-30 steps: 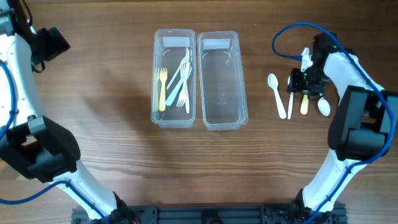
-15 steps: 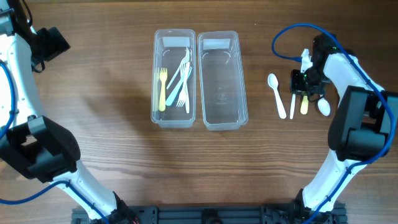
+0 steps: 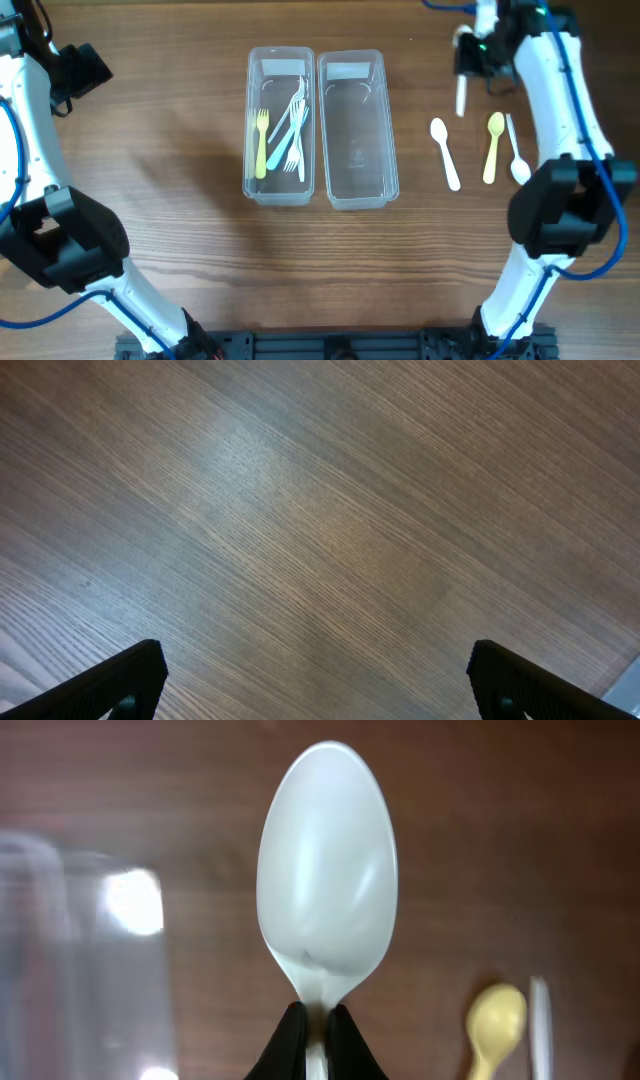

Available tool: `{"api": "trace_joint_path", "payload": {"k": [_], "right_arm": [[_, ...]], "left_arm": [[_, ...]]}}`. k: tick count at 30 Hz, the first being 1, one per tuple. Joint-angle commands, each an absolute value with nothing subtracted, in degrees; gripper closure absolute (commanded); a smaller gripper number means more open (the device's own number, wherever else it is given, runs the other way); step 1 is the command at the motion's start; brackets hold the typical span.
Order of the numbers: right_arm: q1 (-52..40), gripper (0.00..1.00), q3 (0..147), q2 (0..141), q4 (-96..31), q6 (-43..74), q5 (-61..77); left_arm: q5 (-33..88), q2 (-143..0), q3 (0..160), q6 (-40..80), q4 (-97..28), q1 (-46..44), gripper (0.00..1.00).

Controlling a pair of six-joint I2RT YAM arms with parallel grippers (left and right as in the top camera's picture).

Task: Pack container
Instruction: 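Carry the white spoon into the right container and release, then grasp the next white spoon with the right gripper and lift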

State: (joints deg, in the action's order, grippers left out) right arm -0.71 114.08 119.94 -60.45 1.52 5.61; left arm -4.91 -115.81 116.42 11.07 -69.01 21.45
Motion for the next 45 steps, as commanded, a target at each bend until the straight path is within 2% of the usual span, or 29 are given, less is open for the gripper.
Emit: {"api": "trace_joint_path", "payload": {"k": [1,6,11,12,13,14,16,21,26,36,45], "right_arm": [[-8.4,0.96,115.5,119.5,-61.1,4.2,6.5],[-17.1,0.96,113.9,119.7,-60.9,6.2,6.5],[-21.6,0.95,113.9,121.4,-60.9,6.6,6.5],[-22.0,0.81,113.9,121.8,-60.9,6.6,6.5],[-22.1,0.55,113.9,122.1,-60.9,6.5,6.5],[-22.1,0.47,113.9,122.2,-60.8,5.9,6.5],[-21.5,0.43,114.3,121.8,-60.4,5.3,4.4],[-14.5,0.44,116.1,118.3,-63.9,4.9,2.0],[-5.1,0.53,111.5,118.7,-69.7,-0.1,2.0],[-4.5,0.54,86.3,118.7,-55.4,-1.5,1.7],[-3.6,0.53,80.5,118.7,-51.3,-1.5,0.4]], "left_arm": [[-5.5,-114.1,116.3,11.0,-68.8,21.7,0.0],[-5.5,-114.1,116.3,11.0,-68.8,21.7,0.0],[-5.5,-114.1,116.3,11.0,-68.8,21.7,0.0],[-5.5,-114.1,116.3,11.0,-68.8,21.7,0.0],[-5.5,-114.1,116.3,11.0,-68.8,21.7,0.0],[-5.5,-114.1,116.3,11.0,-68.8,21.7,0.0],[-5.5,-114.1,116.3,11.0,-68.8,21.7,0.0],[-5.5,-114.1,116.3,11.0,-68.8,21.7,0.0],[-5.5,-114.1,116.3,11.0,-68.8,21.7,0.0],[-5.5,-114.1,116.3,11.0,-68.8,21.7,0.0],[-5.5,-114.1,116.3,11.0,-68.8,21.7,0.0]]}}
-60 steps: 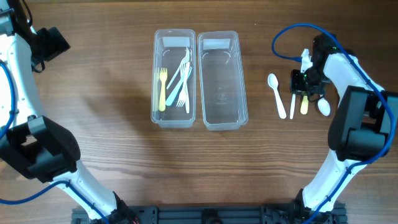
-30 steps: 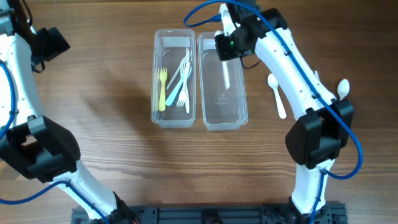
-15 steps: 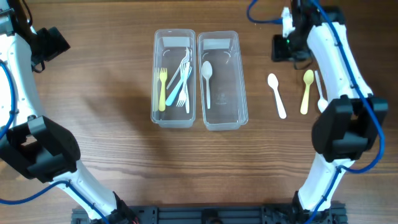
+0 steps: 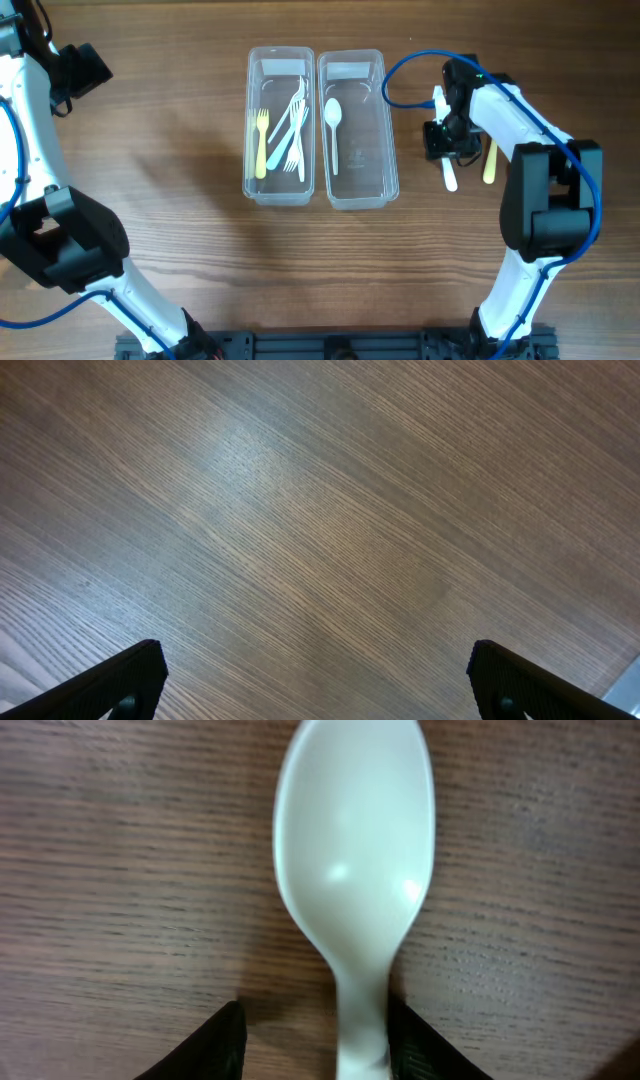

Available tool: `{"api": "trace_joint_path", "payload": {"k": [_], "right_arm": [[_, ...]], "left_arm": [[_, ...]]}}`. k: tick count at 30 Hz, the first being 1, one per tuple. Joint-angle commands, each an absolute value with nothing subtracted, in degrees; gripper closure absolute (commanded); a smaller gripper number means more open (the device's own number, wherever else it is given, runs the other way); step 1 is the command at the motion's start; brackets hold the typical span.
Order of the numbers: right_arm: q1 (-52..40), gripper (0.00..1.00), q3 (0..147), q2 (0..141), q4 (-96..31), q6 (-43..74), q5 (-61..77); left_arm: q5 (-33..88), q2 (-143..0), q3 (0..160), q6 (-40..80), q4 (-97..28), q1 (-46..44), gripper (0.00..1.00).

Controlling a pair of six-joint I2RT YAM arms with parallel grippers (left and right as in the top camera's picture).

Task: Pack container
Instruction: 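Grasp the next white spoon with the right gripper and lift, then place the white spoon into the right container and release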

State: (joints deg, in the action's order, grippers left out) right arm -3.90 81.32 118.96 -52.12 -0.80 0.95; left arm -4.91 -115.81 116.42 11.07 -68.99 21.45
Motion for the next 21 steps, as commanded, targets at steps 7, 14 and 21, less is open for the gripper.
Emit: {"api": "trace_joint_path", "payload": {"k": [7,14,21], "right_arm": [[-3.6,0.96,79.6,118.7,-47.6,-1.4,0.4],[-3.8,0.96,96.9,115.9,-55.9,-1.3,-0.4],[-10.4,0.96,114.6,111.4,-60.7,2.2,5.5]], "left_arm": [[-5.5,-114.1,116.3,11.0,-68.8,21.7,0.0],[-5.5,-114.1,116.3,11.0,-68.8,21.7,0.0],[-5.5,-114.1,116.3,11.0,-68.8,21.7,0.0]]}}
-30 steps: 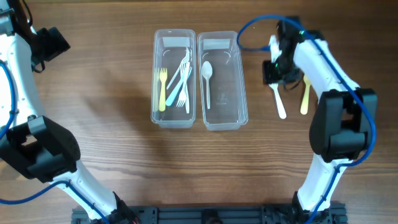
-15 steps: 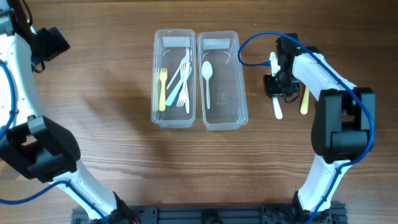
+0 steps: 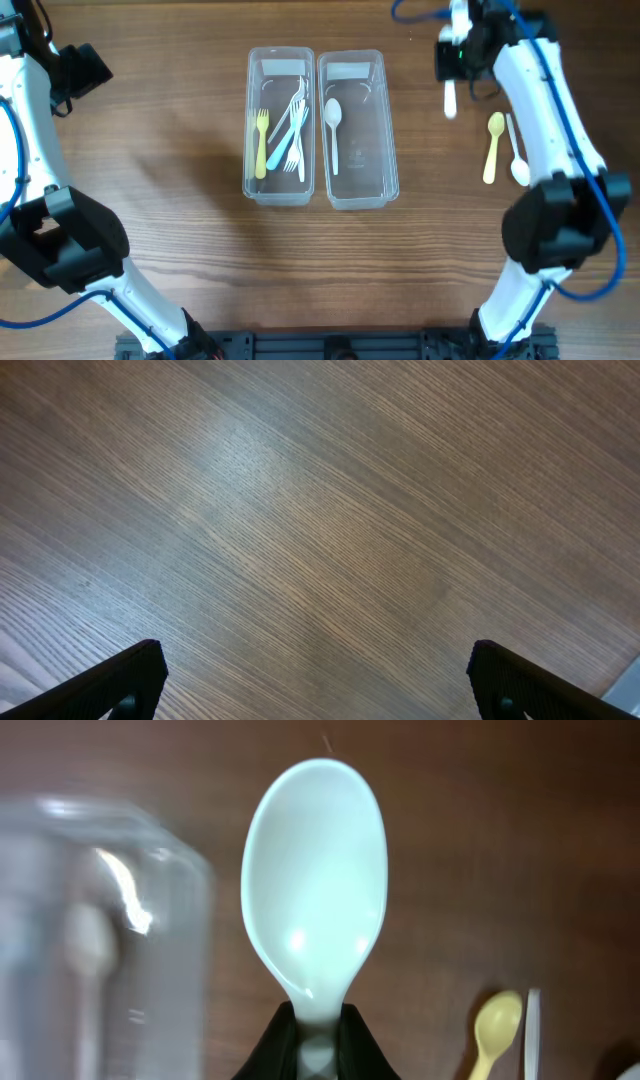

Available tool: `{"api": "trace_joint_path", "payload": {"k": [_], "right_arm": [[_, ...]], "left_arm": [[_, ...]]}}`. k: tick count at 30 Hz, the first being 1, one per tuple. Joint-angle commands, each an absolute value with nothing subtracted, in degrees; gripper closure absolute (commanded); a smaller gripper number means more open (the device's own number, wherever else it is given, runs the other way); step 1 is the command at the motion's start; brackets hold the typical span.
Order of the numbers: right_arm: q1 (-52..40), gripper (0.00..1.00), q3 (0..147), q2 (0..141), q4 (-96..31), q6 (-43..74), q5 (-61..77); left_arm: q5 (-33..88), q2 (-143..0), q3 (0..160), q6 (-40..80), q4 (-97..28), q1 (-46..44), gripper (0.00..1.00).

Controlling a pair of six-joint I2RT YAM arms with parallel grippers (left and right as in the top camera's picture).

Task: Pack container
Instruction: 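Place the white spoon into the right container and release, then lower right gripper onto the yellow spoon and grasp it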

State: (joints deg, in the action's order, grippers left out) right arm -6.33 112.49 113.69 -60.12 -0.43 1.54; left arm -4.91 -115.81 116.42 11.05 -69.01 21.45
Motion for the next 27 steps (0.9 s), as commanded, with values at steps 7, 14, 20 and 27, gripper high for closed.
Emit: {"api": "trace_joint_path", "payload": {"k": [7,14,20,27], "right_arm": [[-22.6,0.96,108.8,115.2,-60.4,3.4,5.8],[-24.8,0.63,104.3,119.5,-57.7,3.8,2.6],[-19.7,0.39,116.5,116.6,-63.6,3.2,-3.4],[-1.0,0.45,119.3,114.2,-72.7,4.7,-5.5]], "left_arm": [[-5.5,-114.1,116.3,11.0,-68.8,21.7,0.0],[-5.5,-114.1,116.3,11.0,-68.8,21.7,0.0],[-5.5,-114.1,116.3,11.0,-68.8,21.7,0.0],[-5.5,-114.1,116.3,11.0,-68.8,21.7,0.0]]}}
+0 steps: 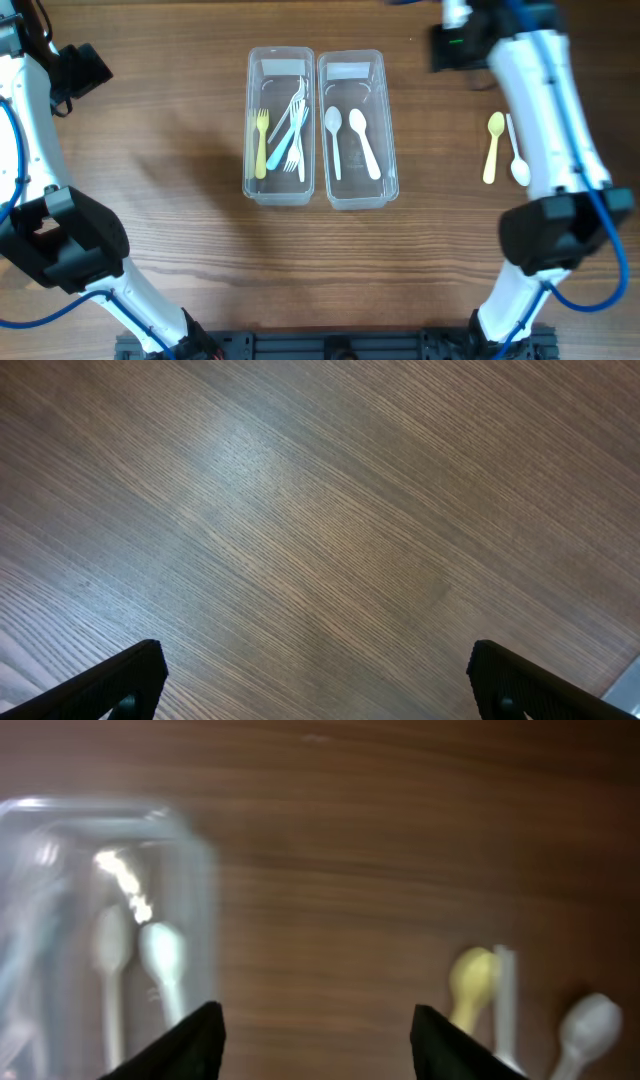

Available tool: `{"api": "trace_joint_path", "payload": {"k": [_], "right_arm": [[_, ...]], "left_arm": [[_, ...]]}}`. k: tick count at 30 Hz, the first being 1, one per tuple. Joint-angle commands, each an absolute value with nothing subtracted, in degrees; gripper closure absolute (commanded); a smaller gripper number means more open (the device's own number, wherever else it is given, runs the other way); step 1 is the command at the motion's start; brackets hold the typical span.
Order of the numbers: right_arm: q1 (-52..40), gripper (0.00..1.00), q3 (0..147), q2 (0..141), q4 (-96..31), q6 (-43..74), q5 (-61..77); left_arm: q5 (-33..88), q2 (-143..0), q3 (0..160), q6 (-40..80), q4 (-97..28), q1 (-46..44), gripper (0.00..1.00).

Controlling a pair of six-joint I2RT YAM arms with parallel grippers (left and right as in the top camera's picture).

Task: Pack container
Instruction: 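Lower right gripper onto the yellow spoon and grasp it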

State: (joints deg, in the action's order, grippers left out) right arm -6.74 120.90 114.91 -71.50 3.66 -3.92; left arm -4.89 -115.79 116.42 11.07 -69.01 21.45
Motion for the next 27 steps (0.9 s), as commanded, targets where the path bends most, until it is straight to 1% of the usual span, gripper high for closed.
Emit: {"api": "trace_joint_path", "payload": {"k": [1,4,6,10,13,18,23,27], "right_arm": [[1.5,0.47,116.6,114.3,-72.3,4.6,-5.6],[5.3,0.48,109.4,114.3,-69.5,4.7,-5.5],[7.4,0.48,102.1,114.3,-66.2,4.7,-5.6],[9.3,0.47,90.1,114.3,-58.3,4.7,-5.6],[10.4,0.47,84.6,114.3,-53.7,4.5,-5.5],[11.3,0.47,80.2,114.3,-48.9,4.4,-3.8],[11.3,0.49,76.6,115.1,-43.2,4.0,1.2],[11.3,0.5,73.0,115.1,-40.4,4.1,1.3]], "left_arm": [[-5.5,-114.1,116.3,11.0,-68.8,21.7,0.0],[-5.5,-114.1,116.3,11.0,-68.8,21.7,0.0],[-5.5,-114.1,116.3,11.0,-68.8,21.7,0.0],[-5.5,-114.1,116.3,11.0,-68.8,21.7,0.0],[-5.5,-114.1,116.3,11.0,-68.8,21.7,0.0],[-5.5,-114.1,116.3,11.0,-68.8,21.7,0.0],[-5.5,-114.1,116.3,11.0,-68.8,21.7,0.0],[-5.5,-114.1,116.3,11.0,-68.8,21.7,0.0]]}}
